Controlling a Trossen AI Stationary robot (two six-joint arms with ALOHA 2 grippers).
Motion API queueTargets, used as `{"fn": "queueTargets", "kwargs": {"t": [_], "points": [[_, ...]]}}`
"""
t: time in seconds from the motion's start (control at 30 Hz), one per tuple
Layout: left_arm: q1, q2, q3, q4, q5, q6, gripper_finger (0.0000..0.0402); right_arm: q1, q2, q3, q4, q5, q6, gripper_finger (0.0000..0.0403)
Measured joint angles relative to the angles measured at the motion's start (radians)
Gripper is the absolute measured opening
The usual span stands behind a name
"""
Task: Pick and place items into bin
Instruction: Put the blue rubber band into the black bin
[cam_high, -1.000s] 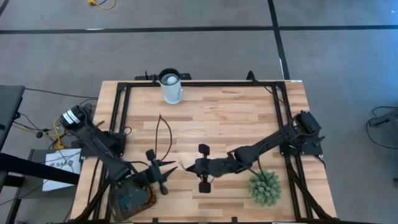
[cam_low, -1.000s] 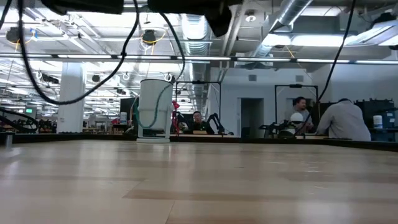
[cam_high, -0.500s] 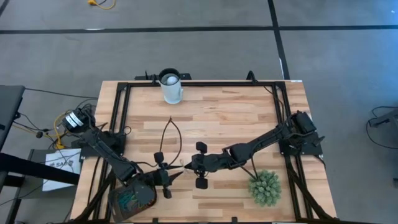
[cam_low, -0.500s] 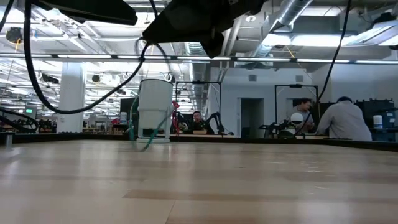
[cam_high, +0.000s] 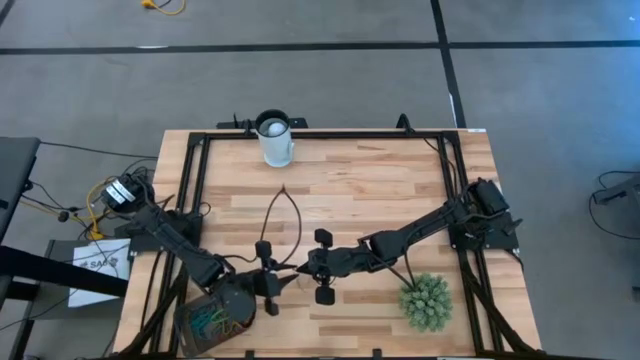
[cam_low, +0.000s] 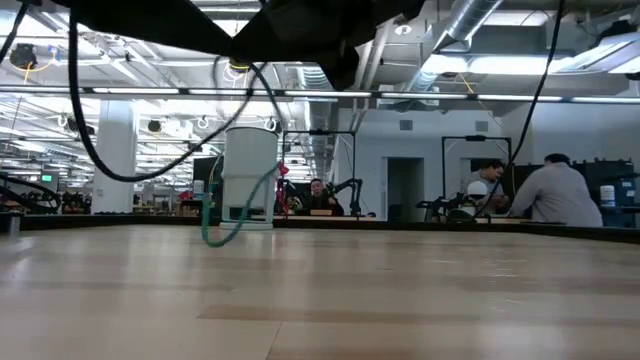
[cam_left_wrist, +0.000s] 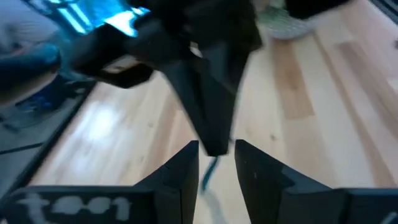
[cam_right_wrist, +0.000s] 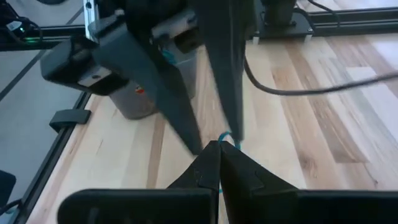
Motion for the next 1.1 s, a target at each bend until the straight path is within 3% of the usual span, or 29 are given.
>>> {"fn": "queueTargets", "kwargs": {"t": [0.13, 0.3, 0.47, 0.57, 0.7, 0.93, 1.1], "points": [[0.015, 0.001, 0.0, -0.001, 0.088, 0.031, 0.0095, 0.001, 0.0, 0.0, -0.001, -0.001, 0.0, 0.0], [0.016, 0.001, 0.0, -0.002, 0.048, 0.071, 0.0095, 0.0, -0.001, 0.0, 0.002, 0.0, 0.0, 0.0], [0.032, 0.001, 0.0, -0.018, 0.072, 0.056, 0.0093, 0.0, -0.001, 0.0, 0.008, 0.003, 0.0, 0.0], [0.036, 0.001, 0.0, -0.033, 0.106, 0.063, 0.0072, 0.0, -0.001, 0.0, 0.015, 0.002, 0.0, 0.0], [0.036, 0.001, 0.0, -0.057, 0.112, 0.038, 0.0012, 0.0, -0.001, 0.0, 0.015, 0.003, -0.005, 0.0], [0.036, 0.002, 0.0, -0.061, 0.108, -0.004, 0.0001, 0.001, -0.001, 0.0, 0.008, -0.002, 0.018, 0.0005], [0.022, 0.001, 0.0, -0.06, 0.1, -0.023, 0.0, 0.012, -0.001, 0.0, -0.002, -0.024, 0.018, 0.0046]]}}
